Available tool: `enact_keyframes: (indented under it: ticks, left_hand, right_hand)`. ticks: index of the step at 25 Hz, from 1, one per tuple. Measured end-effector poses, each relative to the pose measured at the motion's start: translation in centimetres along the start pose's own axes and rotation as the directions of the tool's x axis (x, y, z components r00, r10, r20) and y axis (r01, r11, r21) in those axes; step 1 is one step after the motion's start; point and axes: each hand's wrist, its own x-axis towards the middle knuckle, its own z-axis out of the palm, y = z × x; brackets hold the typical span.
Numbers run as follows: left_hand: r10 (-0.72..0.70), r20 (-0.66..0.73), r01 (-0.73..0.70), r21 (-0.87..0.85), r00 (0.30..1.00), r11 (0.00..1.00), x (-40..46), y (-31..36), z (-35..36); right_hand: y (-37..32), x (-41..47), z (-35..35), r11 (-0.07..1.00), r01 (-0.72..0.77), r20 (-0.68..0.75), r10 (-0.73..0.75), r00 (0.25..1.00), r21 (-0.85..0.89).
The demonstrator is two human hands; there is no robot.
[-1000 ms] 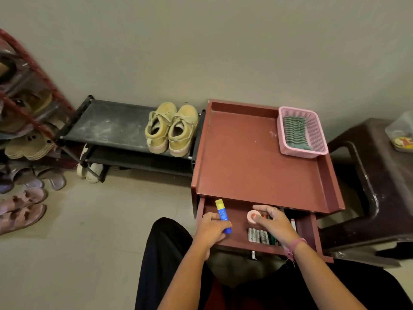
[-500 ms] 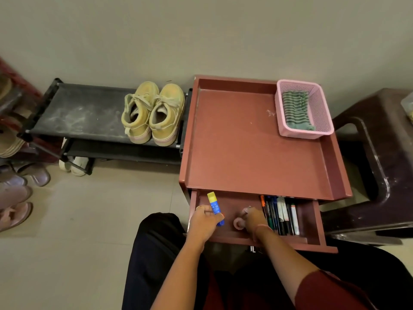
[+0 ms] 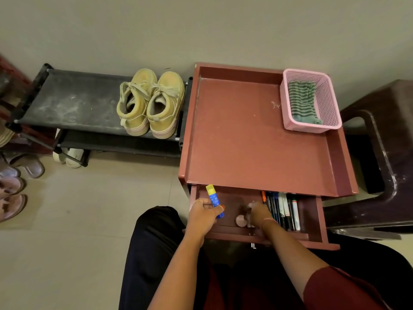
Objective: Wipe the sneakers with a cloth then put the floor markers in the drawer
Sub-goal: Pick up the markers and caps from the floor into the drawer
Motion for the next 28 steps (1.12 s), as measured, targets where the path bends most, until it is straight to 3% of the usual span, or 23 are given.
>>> enact_keyframes:
  ticks: [1, 3, 5, 9, 13, 16, 18, 21, 24, 28]
  left_hand:
    - [-0.001, 0.008, 0.001, -0.011, 1.000, 1.000, 0.1, -0.1, 0.0]
    - [0.005, 0.036, -0.004, -0.024, 0.999, 1.000, 0.2, -0.2, 0.1]
    - [0.019, 0.072, -0.018, -0.011, 0.997, 1.000, 0.1, -0.3, 0.4]
    - [0.059, 0.135, -0.073, 0.102, 0.989, 0.992, -0.3, -0.2, 1.2]
    - [0.068, 0.174, -0.108, 0.232, 0.982, 0.967, -0.7, -0.5, 1.6]
    - [0.056, 0.093, -0.062, 0.061, 0.994, 0.996, -0.6, -0.4, 0.9]
    - [0.046, -0.009, -0.047, -0.136, 0.999, 0.990, -0.5, -0.1, 0.1]
    - [-0.006, -0.067, -0.017, -0.335, 0.998, 0.942, -0.6, 0.3, -0.9]
    - [-0.033, -0.101, -0.009, -0.393, 0.994, 0.919, -0.4, 0.2, -1.3]
    - [-0.072, -0.106, 0.019, -0.440, 0.992, 0.898, 0.1, 0.4, -1.4]
  right_hand:
    - [-0.3, -0.4, -0.8, 0.988, -0.021, -0.042, 0.028, 0.999, 0.152]
    - [-1.5, -2.0, -2.8, 0.839, -0.036, -0.038, 0.067, 0.997, 0.543]
    - [-2.7, -4.0, -4.4, 0.693, -0.046, 0.061, 0.002, 0.998, 0.720]
    - [-4.9, -7.3, -5.3, 0.733, 0.006, 0.189, -0.183, 0.965, 0.680]
    - [-5.2, -7.1, -4.1, 0.752, 0.037, 0.137, -0.168, 0.976, 0.658]
    - [-3.4, -5.1, -3.9, 0.766, 0.045, 0.072, -0.119, 0.990, 0.641]
    - [-1.8, -3.4, -4.1, 0.882, 0.069, -0.015, -0.070, 0.997, 0.467]
    - [0.1, -0.9, -4.0, 0.998, 0.069, -0.041, -0.070, 0.997, -0.012]
    - [0.4, 0.7, -3.4, 0.943, 0.051, -0.050, -0.071, 0.996, -0.329]
    - [-0.3, 2.1, -2.1, 0.857, 0.065, -0.025, -0.090, 0.996, -0.511]
